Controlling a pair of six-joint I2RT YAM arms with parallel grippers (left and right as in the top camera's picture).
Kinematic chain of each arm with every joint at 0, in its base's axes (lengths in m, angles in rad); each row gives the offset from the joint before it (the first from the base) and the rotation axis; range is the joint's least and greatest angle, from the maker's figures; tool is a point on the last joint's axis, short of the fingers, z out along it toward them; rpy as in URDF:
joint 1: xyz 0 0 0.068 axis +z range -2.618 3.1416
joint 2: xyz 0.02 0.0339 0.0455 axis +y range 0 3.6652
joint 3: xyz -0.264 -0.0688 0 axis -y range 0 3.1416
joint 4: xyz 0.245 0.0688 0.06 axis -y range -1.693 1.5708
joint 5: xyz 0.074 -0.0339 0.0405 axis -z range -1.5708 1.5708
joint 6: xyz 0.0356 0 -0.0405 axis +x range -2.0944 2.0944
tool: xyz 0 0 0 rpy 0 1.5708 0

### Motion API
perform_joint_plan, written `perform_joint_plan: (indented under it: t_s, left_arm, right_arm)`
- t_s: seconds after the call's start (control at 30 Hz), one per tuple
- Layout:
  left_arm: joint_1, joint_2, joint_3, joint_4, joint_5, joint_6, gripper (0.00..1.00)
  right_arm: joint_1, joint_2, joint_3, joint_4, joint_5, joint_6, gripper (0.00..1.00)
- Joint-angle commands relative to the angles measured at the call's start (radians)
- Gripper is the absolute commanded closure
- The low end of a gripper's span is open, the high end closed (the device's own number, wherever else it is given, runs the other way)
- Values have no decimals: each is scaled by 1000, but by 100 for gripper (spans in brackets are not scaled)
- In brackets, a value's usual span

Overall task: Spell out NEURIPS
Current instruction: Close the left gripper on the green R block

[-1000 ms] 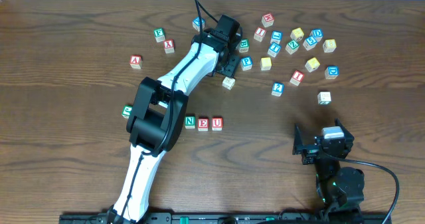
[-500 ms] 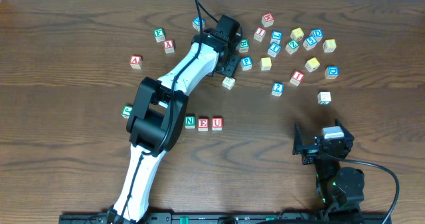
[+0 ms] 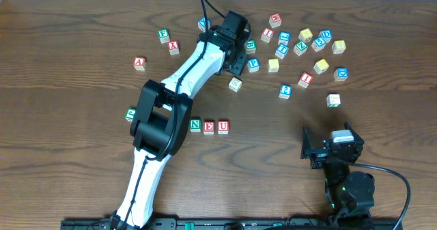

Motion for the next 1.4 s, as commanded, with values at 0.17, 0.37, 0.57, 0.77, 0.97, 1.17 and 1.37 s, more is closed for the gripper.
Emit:
perform_joint_plan:
  t_s: [0.17, 0.37, 0.57, 0.77, 0.97, 1.17, 1.37]
  left_arm:
    - [-2, 4, 30, -32, -6, 0, 44]
    - [-2, 4, 30, -34, -6, 0, 49]
    - [-2, 4, 30, -34, -6, 0, 50]
    - [-2, 4, 30, -34, -6, 0, 53]
    - [-2, 4, 30, -35, -6, 0, 53]
    - [-2, 4, 30, -35, -15, 0, 54]
    - [-2, 4, 30, -35, -59, 0, 54]
  right_arm:
    - [-5, -4, -1, -4, -3, 4, 1]
    - [-5, -4, -1, -4, -3, 4, 1]
    - [-5, -4, -1, -4, -3, 4, 1]
    - [-5, -4, -1, -4, -3, 4, 1]
    - [-5, -4, -1, -4, -3, 4, 1]
    - [-5, -4, -1, -4, -3, 4, 1]
    - [-5, -4, -1, -4, -3, 4, 1]
